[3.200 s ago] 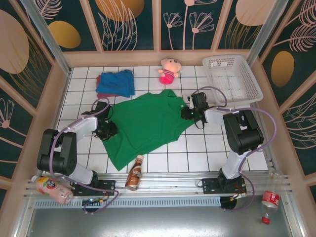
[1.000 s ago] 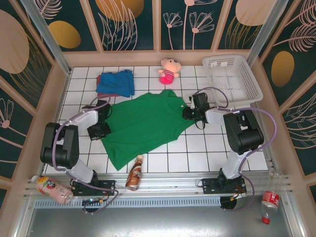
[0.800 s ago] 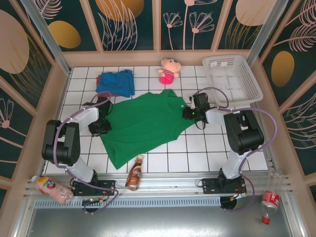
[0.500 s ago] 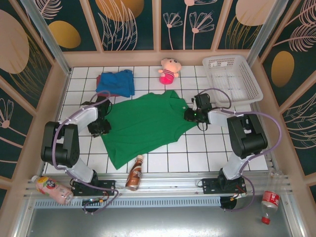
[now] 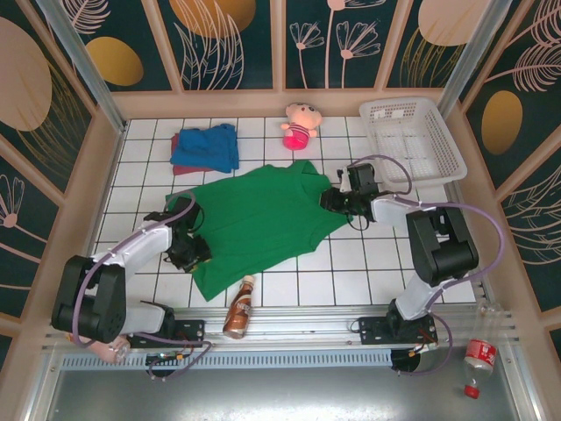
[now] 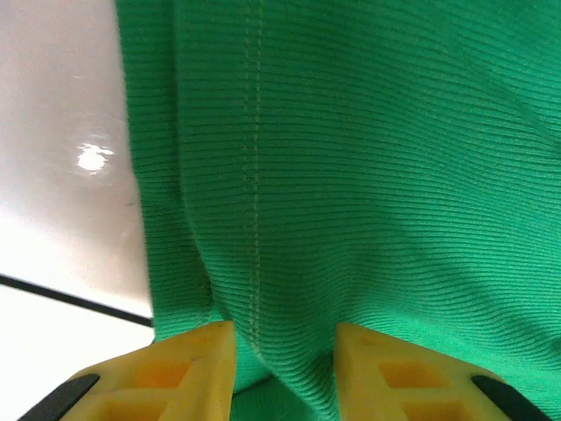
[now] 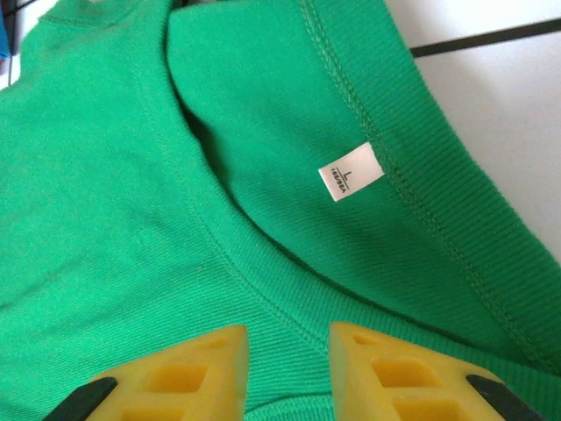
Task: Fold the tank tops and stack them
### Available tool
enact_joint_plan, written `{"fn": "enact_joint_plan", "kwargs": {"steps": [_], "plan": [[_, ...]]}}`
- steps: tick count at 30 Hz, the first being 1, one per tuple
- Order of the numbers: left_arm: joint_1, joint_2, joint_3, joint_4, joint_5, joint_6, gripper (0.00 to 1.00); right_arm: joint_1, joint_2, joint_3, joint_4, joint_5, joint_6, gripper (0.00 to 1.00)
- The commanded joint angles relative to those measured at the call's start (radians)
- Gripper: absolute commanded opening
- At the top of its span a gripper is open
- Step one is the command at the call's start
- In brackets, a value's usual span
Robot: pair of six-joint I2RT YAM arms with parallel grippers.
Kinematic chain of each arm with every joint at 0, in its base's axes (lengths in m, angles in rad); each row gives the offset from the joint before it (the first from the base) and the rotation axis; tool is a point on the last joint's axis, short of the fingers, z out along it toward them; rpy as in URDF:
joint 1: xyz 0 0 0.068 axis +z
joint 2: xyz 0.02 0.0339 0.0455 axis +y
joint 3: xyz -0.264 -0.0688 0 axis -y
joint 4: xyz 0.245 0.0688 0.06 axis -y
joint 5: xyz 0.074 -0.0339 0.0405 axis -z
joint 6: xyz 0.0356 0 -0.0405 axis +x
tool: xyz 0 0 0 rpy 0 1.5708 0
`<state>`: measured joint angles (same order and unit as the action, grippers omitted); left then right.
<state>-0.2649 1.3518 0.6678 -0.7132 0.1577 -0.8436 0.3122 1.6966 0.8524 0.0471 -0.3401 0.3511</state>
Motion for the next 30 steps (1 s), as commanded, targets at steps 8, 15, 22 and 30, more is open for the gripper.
{"fn": "enact_joint_plan", "kwargs": {"steps": [8,15,22,30], "plan": [[-0.003,0.074,0.022,-0.033,-0.177,0.020,0.22,-0.027,0.055,-0.053,-0.037,0.077,0.027,0.29],[-0.003,0.109,0.127,-0.136,-0.260,0.076,0.16,-0.043,0.038,-0.086,-0.047,0.089,0.028,0.29],[0.001,0.186,0.159,-0.169,-0.282,0.143,0.23,-0.053,0.011,-0.122,-0.058,0.102,0.038,0.29],[-0.011,0.165,0.262,-0.178,-0.205,0.112,0.34,-0.073,-0.118,-0.113,-0.084,0.062,0.048,0.34]]}}
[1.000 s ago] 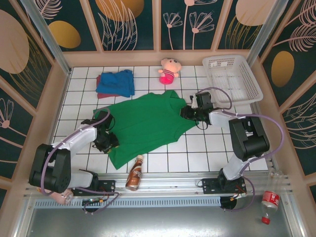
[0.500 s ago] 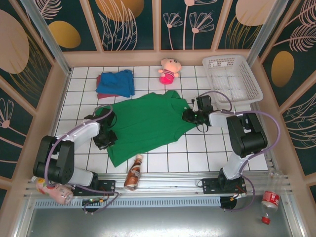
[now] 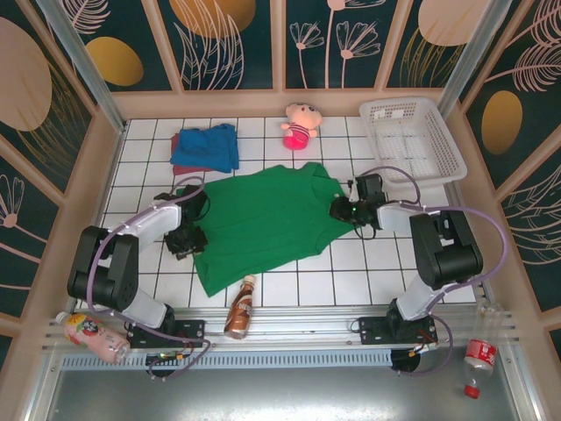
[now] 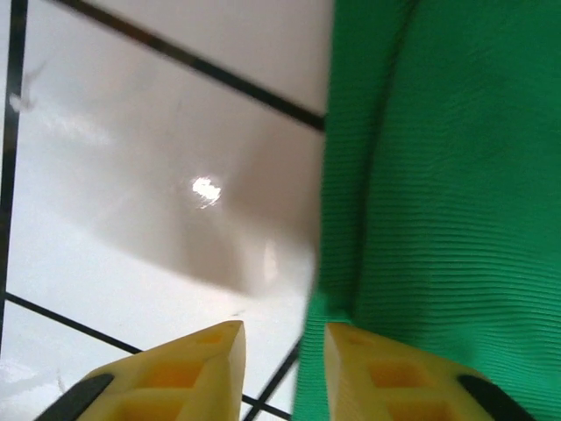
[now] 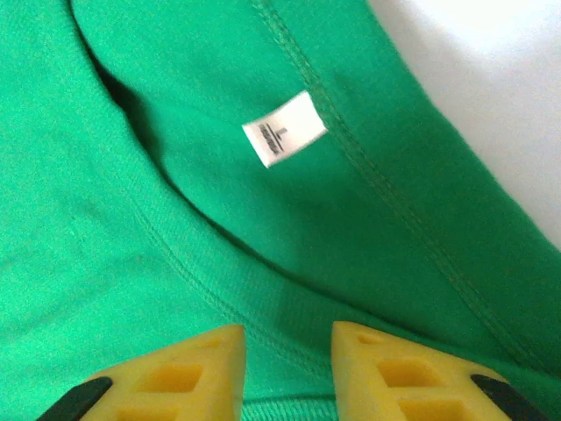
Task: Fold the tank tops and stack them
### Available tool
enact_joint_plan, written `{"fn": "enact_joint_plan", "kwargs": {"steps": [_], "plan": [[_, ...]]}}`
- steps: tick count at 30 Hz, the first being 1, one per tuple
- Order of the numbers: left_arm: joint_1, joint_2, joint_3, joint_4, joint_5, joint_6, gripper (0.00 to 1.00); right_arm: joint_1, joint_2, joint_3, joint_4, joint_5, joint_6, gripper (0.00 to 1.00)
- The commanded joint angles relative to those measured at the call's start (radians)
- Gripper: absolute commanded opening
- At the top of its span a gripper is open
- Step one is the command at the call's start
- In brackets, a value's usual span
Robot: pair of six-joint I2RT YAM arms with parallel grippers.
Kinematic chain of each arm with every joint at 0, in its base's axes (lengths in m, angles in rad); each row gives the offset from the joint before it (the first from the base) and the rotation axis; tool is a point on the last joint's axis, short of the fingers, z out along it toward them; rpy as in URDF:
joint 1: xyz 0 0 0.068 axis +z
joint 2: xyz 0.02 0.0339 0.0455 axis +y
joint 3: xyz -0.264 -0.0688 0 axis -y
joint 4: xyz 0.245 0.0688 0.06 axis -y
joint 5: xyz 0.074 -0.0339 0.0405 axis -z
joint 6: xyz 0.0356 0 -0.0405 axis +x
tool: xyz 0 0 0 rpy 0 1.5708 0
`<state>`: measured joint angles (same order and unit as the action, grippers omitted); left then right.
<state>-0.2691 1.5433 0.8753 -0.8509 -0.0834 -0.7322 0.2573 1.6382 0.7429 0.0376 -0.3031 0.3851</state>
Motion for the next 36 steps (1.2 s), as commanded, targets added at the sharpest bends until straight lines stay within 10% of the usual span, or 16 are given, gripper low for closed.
{"fn": "enact_joint_plan", "kwargs": {"steps": [1,8,23,36], "plan": [[-0.022,-0.036,0.068,-0.041,0.050,-0.016,0.35,-0.027,-0.079,-0.002,-0.087,0.032,0.011,0.34],[-0.096,-0.017,0.014,0.124,0.195,-0.103,0.38,-0.051,-0.027,0.041,-0.059,-0.056,-0.016,0.36],[-0.007,0.235,0.129,0.109,-0.042,0.124,0.30,-0.040,0.079,0.021,0.011,-0.034,0.009,0.35],[0.008,0.128,0.198,0.042,0.075,0.094,0.44,-0.044,-0.072,0.036,-0.092,-0.030,-0.010,0.43]]}}
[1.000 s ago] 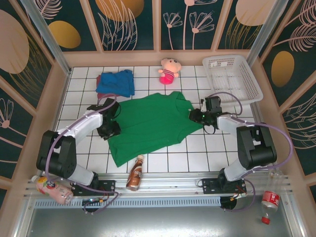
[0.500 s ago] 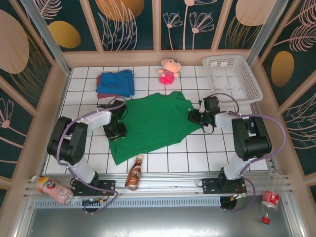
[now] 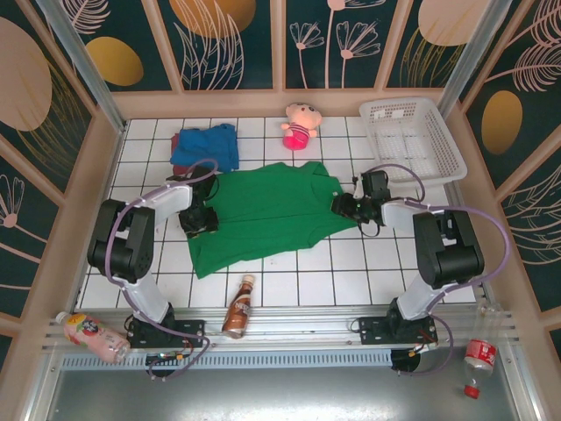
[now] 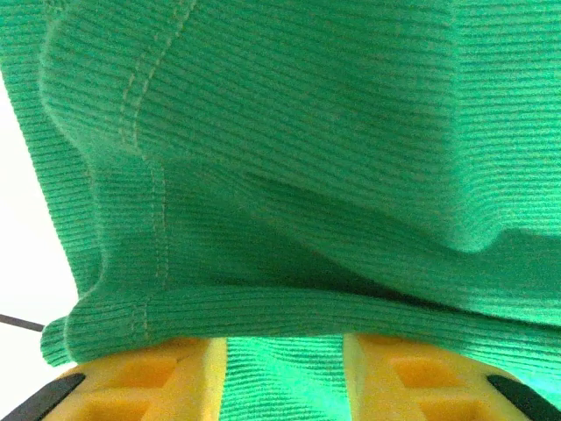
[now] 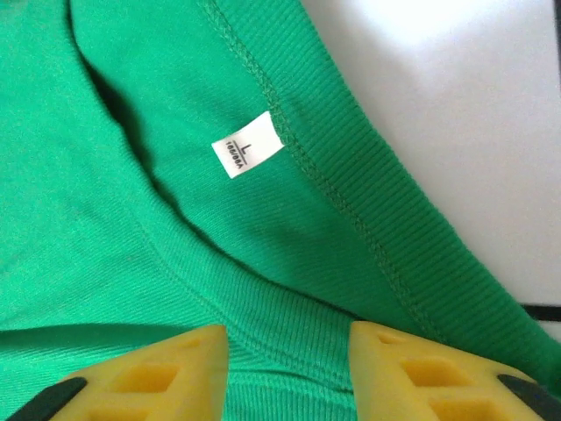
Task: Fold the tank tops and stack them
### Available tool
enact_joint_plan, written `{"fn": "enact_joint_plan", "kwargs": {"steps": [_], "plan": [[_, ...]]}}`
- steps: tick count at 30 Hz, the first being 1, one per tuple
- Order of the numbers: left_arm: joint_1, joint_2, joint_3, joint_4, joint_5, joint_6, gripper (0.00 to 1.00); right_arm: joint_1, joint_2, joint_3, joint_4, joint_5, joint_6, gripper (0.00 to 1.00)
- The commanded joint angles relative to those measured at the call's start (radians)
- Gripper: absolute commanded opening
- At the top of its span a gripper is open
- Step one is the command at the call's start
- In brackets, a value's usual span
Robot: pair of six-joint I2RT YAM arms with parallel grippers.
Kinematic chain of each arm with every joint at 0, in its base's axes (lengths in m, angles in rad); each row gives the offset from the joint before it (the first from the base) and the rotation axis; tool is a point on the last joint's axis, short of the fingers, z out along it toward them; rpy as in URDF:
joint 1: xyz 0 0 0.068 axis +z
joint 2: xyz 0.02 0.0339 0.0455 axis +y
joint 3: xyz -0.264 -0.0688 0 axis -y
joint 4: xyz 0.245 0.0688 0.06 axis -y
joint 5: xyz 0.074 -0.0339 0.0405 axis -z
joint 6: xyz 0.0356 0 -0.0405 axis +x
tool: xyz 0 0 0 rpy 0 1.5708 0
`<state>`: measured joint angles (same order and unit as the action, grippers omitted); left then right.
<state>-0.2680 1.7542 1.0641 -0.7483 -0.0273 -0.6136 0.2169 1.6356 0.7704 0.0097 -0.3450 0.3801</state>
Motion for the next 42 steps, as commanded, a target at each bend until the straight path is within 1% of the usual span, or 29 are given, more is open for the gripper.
{"fn": "enact_joint_plan", "kwargs": {"steps": [1,3,5,8,10,13,14,17,22,25,29,32,36,39,42], "plan": [[0.006,-0.112,0.003,-0.079,0.024,-0.037,0.45,-0.011,-0.088,0.008,-0.085,0.017,-0.008,0.44],[0.006,-0.174,-0.024,-0.113,0.030,-0.055,0.48,-0.038,-0.126,0.000,-0.114,0.019,-0.003,0.44],[0.006,-0.255,-0.084,-0.155,0.072,-0.090,0.49,-0.058,-0.164,-0.011,-0.158,0.046,-0.001,0.45],[0.005,-0.384,-0.242,-0.153,0.133,-0.166,0.50,-0.084,-0.205,-0.034,-0.213,0.068,0.006,0.46],[0.003,-0.449,-0.316,-0.157,0.138,-0.213,0.49,-0.090,-0.230,-0.060,-0.226,0.073,0.027,0.47],[-0.002,-0.506,-0.399,-0.126,0.179,-0.269,0.48,-0.090,-0.241,-0.096,-0.218,0.066,0.063,0.48],[-0.010,-0.510,-0.421,-0.079,0.194,-0.286,0.48,-0.091,-0.240,-0.109,-0.205,0.059,0.073,0.48],[-0.051,-0.498,-0.462,-0.018,0.207,-0.335,0.48,-0.091,-0.215,-0.120,-0.192,0.060,0.107,0.48],[-0.065,-0.483,-0.511,0.053,0.190,-0.367,0.47,-0.086,-0.195,-0.127,-0.153,0.066,0.139,0.48],[-0.065,-0.473,-0.517,0.049,0.142,-0.362,0.45,-0.082,-0.173,-0.117,-0.139,0.068,0.137,0.46],[-0.065,-0.487,-0.454,-0.010,0.075,-0.350,0.44,-0.081,-0.170,-0.099,-0.147,0.103,0.125,0.45],[-0.065,-0.480,-0.431,-0.033,0.046,-0.332,0.45,-0.081,-0.153,-0.094,-0.132,0.100,0.128,0.44],[-0.065,-0.459,-0.448,0.035,0.078,-0.337,0.45,-0.079,-0.135,-0.091,-0.107,0.094,0.128,0.42],[-0.065,-0.443,-0.472,0.069,0.128,-0.340,0.42,-0.077,-0.118,-0.089,-0.098,0.081,0.125,0.40],[-0.068,-0.455,-0.484,0.042,0.146,-0.343,0.42,-0.071,-0.114,-0.082,-0.080,0.066,0.127,0.37]]}}
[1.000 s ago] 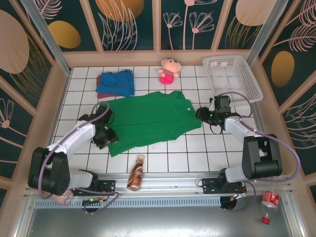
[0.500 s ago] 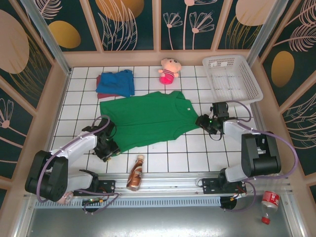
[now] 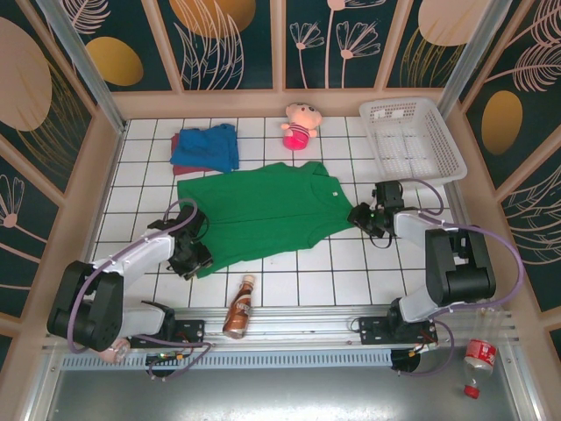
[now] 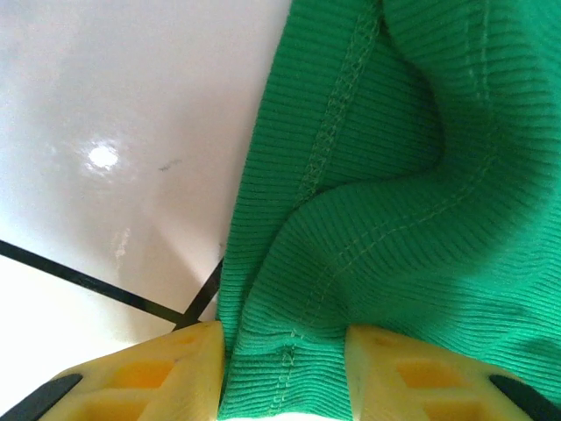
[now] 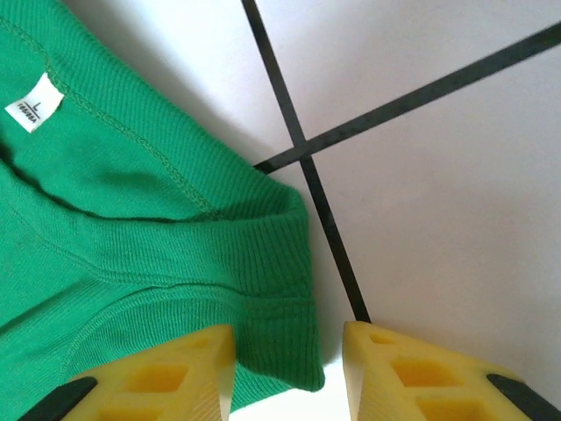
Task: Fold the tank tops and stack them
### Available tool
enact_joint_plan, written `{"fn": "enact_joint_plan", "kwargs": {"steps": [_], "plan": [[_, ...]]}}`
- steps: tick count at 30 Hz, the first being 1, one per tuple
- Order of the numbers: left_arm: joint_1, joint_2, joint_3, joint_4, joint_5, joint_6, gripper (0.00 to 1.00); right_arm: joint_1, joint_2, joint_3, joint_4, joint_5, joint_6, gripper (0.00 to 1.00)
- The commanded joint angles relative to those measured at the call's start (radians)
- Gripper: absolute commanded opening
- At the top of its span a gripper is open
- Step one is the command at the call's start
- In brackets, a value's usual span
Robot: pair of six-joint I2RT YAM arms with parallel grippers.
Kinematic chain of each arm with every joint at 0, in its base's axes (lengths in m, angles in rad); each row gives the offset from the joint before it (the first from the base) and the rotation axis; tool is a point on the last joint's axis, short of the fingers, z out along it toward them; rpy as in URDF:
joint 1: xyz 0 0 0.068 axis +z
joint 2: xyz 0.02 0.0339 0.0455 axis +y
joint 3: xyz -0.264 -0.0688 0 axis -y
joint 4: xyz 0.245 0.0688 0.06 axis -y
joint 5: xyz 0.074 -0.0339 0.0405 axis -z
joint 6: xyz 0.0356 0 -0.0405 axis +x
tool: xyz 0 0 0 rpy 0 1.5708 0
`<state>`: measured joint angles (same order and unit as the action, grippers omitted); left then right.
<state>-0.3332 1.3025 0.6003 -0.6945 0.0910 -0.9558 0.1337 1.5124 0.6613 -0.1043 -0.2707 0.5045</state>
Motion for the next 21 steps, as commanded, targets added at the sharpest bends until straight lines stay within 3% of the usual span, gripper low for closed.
{"fn": "enact_joint_plan", "kwargs": {"steps": [1,15,21], "plan": [[-0.003,-0.013,-0.021,-0.036,0.020,0.002,0.42,0.015,0.008,0.032,0.034,-0.009,0.006,0.36],[-0.028,-0.091,-0.077,-0.051,0.069,-0.048,0.44,0.042,-0.002,0.046,-0.030,0.006,-0.019,0.34],[-0.044,-0.118,-0.140,-0.020,0.085,-0.081,0.40,0.103,-0.102,0.040,-0.110,-0.064,-0.031,0.41]]}}
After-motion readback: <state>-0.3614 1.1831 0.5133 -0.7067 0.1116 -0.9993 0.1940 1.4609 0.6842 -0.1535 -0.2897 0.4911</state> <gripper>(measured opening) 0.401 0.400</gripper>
